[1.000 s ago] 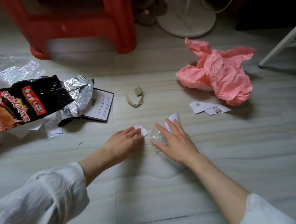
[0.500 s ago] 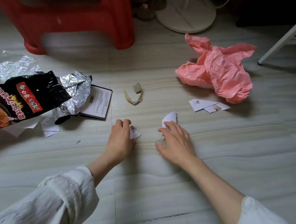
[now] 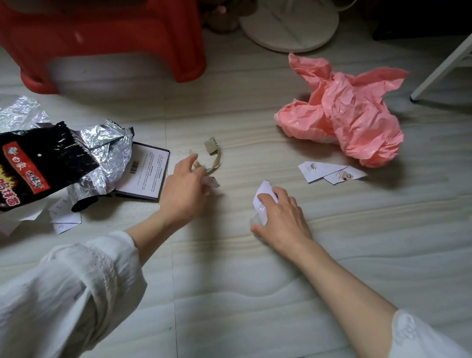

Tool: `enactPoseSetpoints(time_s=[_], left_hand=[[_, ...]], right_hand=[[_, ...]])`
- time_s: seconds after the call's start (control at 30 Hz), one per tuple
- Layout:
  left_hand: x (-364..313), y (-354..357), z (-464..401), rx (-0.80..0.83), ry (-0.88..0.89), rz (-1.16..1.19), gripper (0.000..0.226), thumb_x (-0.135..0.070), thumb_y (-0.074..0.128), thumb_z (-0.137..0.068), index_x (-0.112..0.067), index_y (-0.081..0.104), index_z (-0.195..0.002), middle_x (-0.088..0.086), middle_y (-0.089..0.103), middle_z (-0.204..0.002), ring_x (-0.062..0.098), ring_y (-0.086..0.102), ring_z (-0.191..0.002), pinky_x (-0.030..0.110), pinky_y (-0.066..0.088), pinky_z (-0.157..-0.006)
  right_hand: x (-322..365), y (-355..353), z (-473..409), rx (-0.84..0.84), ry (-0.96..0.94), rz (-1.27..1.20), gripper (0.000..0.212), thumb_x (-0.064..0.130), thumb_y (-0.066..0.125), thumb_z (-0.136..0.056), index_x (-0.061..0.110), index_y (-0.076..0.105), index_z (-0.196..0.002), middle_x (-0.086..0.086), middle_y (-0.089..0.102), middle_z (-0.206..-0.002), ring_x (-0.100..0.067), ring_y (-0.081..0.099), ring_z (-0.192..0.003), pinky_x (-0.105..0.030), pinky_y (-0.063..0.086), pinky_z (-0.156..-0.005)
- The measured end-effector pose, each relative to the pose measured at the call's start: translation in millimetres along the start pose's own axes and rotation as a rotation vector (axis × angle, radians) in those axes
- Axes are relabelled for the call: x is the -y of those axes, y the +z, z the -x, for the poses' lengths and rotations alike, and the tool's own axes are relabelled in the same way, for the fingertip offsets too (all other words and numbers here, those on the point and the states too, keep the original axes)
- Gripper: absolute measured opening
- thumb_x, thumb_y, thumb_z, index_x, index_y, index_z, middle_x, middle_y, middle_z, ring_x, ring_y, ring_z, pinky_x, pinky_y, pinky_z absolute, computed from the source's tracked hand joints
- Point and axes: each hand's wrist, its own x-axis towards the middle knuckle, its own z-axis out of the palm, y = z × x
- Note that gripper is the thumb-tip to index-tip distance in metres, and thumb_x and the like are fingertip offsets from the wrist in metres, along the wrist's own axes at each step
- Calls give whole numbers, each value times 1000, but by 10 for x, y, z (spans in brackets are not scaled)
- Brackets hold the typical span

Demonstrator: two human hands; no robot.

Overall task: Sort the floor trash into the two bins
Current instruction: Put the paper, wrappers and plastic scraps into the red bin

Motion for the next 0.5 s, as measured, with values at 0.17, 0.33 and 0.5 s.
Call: enactPoseSetpoints(time_s=[0.17, 0.33, 0.5], left_hand=[[-87, 71, -121, 89, 128, -50, 23, -3, 50, -84, -3, 61, -104, 11, 43, -138, 31, 41, -125, 45, 43, -91], [-105, 144, 139, -69, 44, -114, 22, 7, 42, -84, -4, 54, -99, 13, 55, -102, 31, 48, -96, 37, 38, -67], [-32, 60, 480, -73, 52, -90, 17, -1, 47, -88, -6, 55, -102, 13, 59, -98, 32, 52, -94, 33, 31, -67]], right_hand=[[0, 23, -30, -78, 35, -64, 49, 22, 62, -83, 17, 42, -127, -6, 34, -133, -29, 41, -117, -35, 33, -95], [-1, 98, 50, -120, 79, -38, 70, 24, 62, -84, 16, 22, -141, -10, 45, -130, -30, 43, -120, -38, 32, -96], [74, 188, 268, -66, 115, -17, 62, 26, 59, -86, 16, 27, -138, -8, 48, -130, -27, 45, -122, -38, 30, -97]])
